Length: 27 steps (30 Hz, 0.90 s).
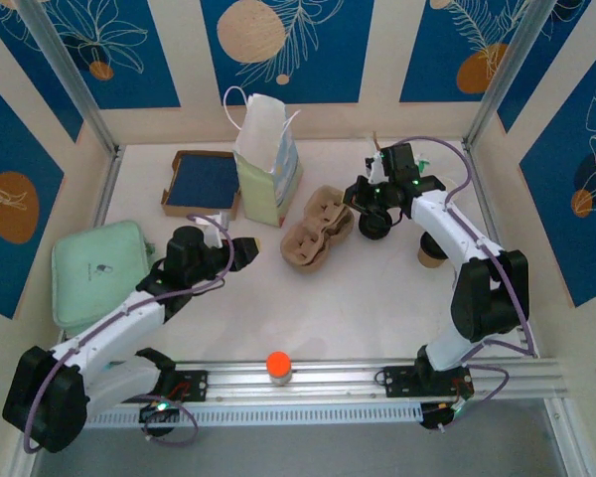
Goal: Pack the takeout coffee
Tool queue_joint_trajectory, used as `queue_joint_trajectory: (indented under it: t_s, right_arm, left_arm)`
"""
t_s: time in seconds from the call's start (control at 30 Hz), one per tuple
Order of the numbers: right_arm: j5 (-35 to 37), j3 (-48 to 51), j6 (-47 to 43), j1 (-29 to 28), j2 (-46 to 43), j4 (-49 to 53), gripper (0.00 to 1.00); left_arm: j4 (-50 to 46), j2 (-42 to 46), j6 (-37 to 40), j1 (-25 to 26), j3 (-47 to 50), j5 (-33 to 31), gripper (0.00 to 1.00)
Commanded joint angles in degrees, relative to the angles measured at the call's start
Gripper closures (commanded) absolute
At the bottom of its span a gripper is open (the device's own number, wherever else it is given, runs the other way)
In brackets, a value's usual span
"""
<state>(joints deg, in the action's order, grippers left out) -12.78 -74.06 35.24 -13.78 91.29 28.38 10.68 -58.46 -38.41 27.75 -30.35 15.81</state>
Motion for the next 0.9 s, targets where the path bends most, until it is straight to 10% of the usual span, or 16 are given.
queue_joint_trajectory:
  t_s: [0.0,0.23,0.77,0.87]
  right_arm:
    - [-4.6,2.0,1.5,0.9,-1.8,-2.4,1.00]
    - [-17.4,8.1,8.0,5.1,-1.9,-12.5,1.00]
    - [-13.1,11.5,5.8,6.4,-5.0,-11.3,1.00]
    - [-21.5,15.9,11.7,8.6,-5.0,-21.3,1.00]
  left_arm:
    - [-1.5,1.3,1.7,-0.9,0.3,-0.8,0.55]
    - [-2.1,1.8,1.7,-0.9,0.2,-0.6,0.55]
    - [-1.4,1.2,1.6,-0.9,0.4,-0.4,0.55]
    - [-1.3,1.3,1.5,-0.9,0.4,-0.3,0.55]
